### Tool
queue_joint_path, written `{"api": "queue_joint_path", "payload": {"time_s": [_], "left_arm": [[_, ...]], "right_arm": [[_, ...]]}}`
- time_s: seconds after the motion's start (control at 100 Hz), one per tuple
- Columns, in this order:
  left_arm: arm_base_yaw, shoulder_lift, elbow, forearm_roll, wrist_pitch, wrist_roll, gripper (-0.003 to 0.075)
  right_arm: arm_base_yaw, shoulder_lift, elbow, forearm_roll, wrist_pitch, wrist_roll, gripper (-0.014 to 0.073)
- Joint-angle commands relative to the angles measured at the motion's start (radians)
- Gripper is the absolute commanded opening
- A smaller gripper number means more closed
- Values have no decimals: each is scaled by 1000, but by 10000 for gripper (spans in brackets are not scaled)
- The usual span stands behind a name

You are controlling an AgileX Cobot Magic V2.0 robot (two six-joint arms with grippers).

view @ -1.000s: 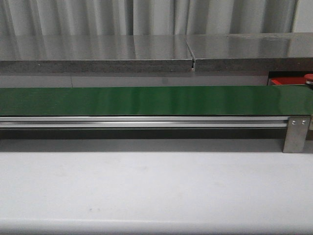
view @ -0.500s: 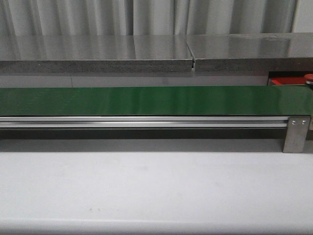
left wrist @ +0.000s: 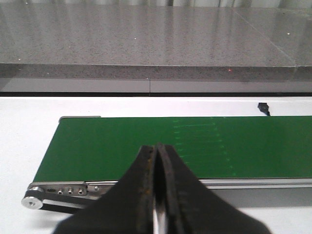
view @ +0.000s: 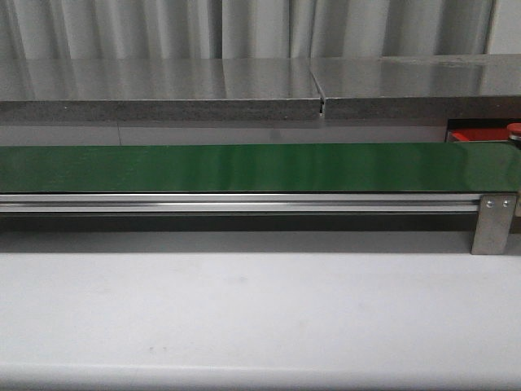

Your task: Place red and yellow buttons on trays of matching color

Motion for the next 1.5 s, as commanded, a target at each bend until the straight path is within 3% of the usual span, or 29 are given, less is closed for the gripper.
{"api": "queue_joint_path", "payload": {"time_s": [0.0,0.39,0.66,1.49], "left_arm": [[29,-45,31,-1,-133,-15,-20],[54,-323,318,-3,-279,-15,-20],[54,-565,478,-11,-288,-15,-20],[54,-557,476,-20,-255,-13,-20]], "right_arm": [[-1,-23,-23,-12,-73,0,-117],[-1,-23,-23,-12,-73,0,-117],[-1,-23,-23,-12,-73,0,-117],[-1,-20,-23,-12,-70,0,-117]]}}
